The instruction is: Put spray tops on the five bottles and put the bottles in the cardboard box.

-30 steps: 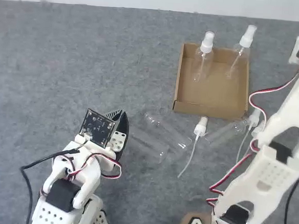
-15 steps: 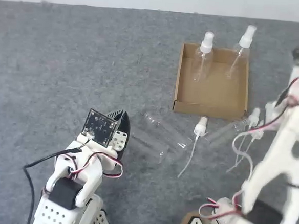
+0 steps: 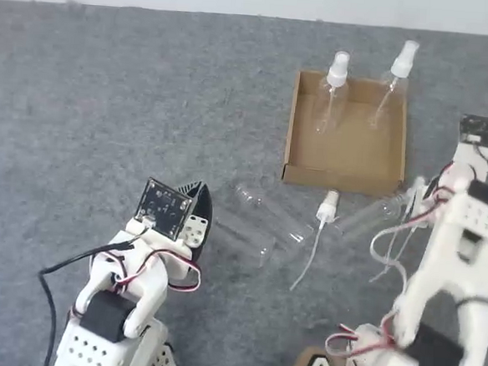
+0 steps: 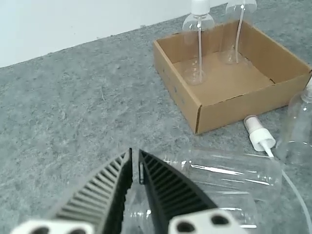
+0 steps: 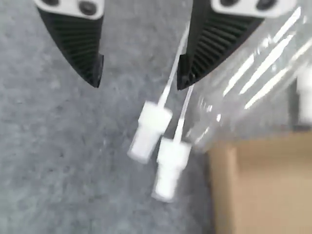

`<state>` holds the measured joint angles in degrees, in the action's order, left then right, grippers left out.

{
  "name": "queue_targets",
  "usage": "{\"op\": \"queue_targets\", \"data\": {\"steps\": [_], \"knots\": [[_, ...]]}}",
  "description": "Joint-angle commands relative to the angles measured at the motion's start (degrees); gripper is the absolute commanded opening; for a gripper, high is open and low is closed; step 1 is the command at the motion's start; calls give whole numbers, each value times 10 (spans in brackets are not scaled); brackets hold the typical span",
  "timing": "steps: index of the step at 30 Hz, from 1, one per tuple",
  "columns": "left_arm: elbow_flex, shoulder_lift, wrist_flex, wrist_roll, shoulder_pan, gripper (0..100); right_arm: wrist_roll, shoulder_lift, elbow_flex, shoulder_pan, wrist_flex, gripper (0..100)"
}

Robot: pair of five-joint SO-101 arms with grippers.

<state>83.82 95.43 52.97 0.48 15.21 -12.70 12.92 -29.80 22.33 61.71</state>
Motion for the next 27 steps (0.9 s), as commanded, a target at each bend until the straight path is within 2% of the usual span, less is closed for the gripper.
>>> {"op": "queue_targets", "data": {"steps": [1, 6, 13, 18, 22, 27], "knots": [[-6, 8, -18, 2, -3, 12, 66, -116, 118, 2, -27, 194], [2, 8, -29, 2, -3, 12, 87, -224, 196, 0, -27, 191], [9, 8, -38, 2, -3, 12, 85, -316, 241, -2, -28, 111], [9, 8, -38, 2, -3, 12, 76, -334, 241, 1, -27, 102], [8, 8, -38, 2, -3, 12, 25, -327, 243, 11, -22, 0], [7, 8, -38, 2, -3, 12, 17, -276, 243, 40, -7, 6]]}}
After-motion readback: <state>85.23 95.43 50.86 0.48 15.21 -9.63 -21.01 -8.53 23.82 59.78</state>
